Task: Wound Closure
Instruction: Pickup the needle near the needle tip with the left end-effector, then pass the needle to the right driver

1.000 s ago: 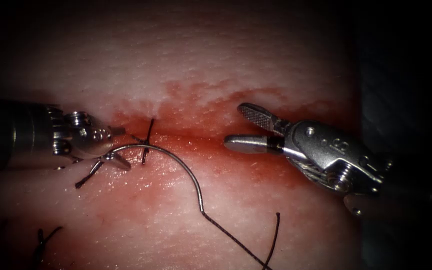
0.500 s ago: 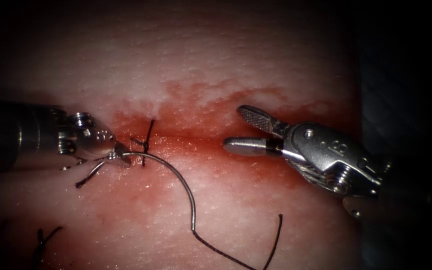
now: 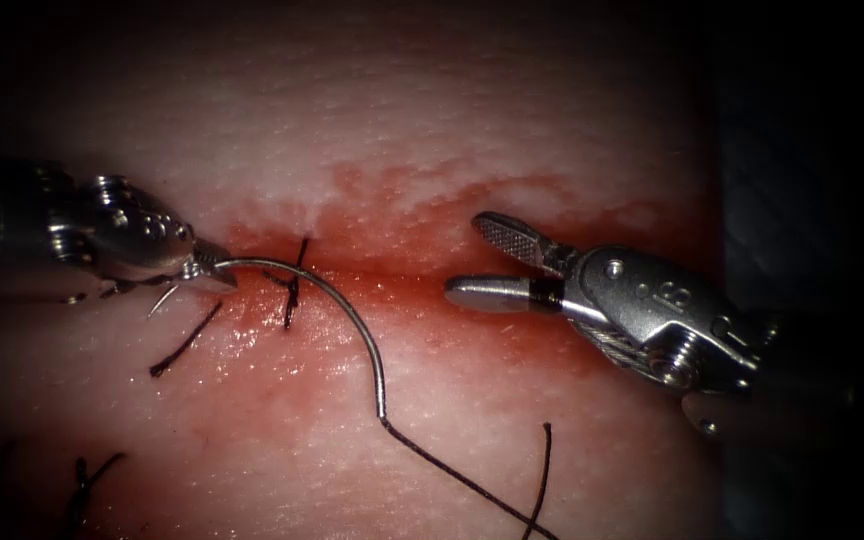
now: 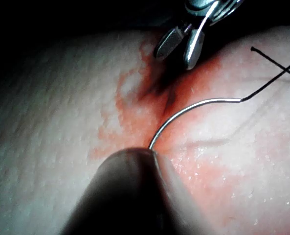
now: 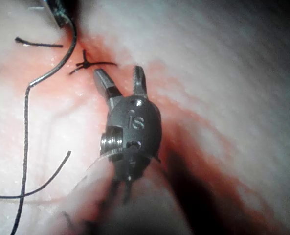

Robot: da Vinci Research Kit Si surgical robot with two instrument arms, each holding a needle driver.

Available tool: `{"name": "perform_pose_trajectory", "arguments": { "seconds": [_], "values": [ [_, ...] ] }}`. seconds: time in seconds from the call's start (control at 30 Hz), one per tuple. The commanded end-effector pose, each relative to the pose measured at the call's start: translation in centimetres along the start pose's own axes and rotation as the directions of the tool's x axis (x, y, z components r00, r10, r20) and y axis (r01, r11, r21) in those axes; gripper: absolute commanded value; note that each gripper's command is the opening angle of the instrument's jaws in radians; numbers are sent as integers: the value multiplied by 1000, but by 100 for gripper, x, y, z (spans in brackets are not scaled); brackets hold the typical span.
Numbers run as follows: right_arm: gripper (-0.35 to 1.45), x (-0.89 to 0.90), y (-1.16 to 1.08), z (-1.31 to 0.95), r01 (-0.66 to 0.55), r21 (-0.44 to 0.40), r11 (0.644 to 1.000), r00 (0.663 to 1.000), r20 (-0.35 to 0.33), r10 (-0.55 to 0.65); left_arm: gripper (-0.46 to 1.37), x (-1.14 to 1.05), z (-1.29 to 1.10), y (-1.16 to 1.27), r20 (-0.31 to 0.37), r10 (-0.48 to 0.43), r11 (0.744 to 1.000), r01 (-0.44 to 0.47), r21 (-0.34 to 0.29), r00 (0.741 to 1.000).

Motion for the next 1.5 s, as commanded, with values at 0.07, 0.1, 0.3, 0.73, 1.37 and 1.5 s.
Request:
{"name": "perform_pose_trajectory", "arguments": {
  "seconds": [0.07, 0.1, 0.3, 0.73, 1.37, 1.5],
  "values": [
    [52, 0, 1, 0, 0, -1, 1000, 1000, 0, 0, -35, 0, -4, 2, -25, -12, 1000, 12, -17, 1000],
    [53, 0, 1, 0, 0, -1, 1000, 1000, 0, 0, -35, 0, -6, 3, -37, -22, 1000, 21, -23, 999],
    [55, 1, 2, -2, 0, 1, 1000, 1000, 1, 0, -35, 5, -14, 3, -77, -50, 998, 47, -44, 996],
    [118, 45, -8, -12, 48, -11, 999, 996, -68, -49, -35, 7, -18, 1, -43, -193, 981, 192, -27, 980],
    [111, 81, -73, 1, 36, 94, 995, 992, -128, -24, -35, 0, -9, 10, 20, -474, 880, 475, -34, 880],
    [110, 82, -83, 6, 37, 122, 992, 992, -125, -22, -35, 2, -10, 10, 25, -618, 786, 618, -24, 786]
  ]
}}
